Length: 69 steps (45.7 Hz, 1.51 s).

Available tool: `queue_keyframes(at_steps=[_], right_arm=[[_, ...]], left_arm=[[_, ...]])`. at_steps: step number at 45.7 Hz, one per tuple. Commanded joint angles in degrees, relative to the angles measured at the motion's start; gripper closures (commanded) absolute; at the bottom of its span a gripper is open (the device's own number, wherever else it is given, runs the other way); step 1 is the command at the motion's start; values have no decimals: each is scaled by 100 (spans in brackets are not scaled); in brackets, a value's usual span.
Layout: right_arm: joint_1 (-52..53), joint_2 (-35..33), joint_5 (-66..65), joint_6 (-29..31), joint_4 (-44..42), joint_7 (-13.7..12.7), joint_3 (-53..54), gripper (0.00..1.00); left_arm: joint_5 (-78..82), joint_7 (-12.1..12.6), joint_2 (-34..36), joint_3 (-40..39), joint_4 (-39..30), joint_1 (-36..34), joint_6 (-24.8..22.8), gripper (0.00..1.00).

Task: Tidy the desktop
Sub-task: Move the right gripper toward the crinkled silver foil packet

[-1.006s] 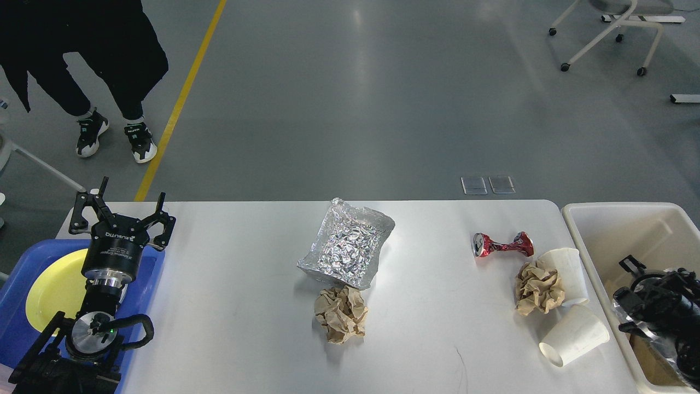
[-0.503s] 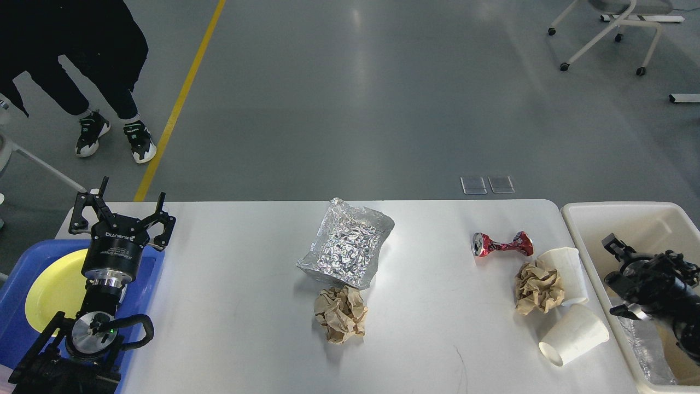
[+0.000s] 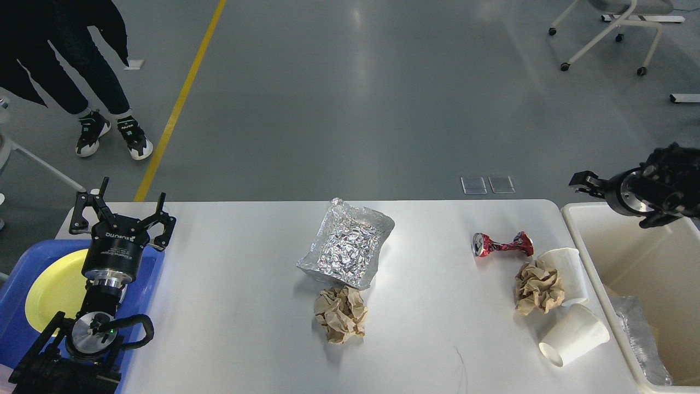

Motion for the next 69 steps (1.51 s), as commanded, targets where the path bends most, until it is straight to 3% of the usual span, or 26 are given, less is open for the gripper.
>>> queue_keyframes(at_steps=[1, 6, 19, 27, 38, 45, 69], right_arm=[[1080, 278, 21, 1288, 635, -1, -658, 0], [1915, 577, 65, 1790, 1311, -1, -1001, 0], [3787, 964, 240, 1878, 3729, -36, -1142, 0], [4657, 1008, 1224, 1887, 4362, -581, -1335, 0], [5861, 1025, 1830, 1878, 5706, -625, -1344, 0], [6179, 1148, 2402, 1878, 5962, -617, -1344, 0], [5837, 1210, 2526, 1747, 5813, -608, -1362, 0]], left_arm=[[0, -1, 0, 3, 0, -1, -1, 4], [0, -1, 0, -6, 0, -1, -1, 4], [0, -1, 0, -6, 0, -1, 8, 4], [0, -1, 0, -6, 0, -1, 8, 4], [0, -10, 0, -6, 0, 7, 8, 4], [0, -10, 0, -6, 0, -1, 8, 4], [0, -1, 0, -6, 0, -1, 8, 4]])
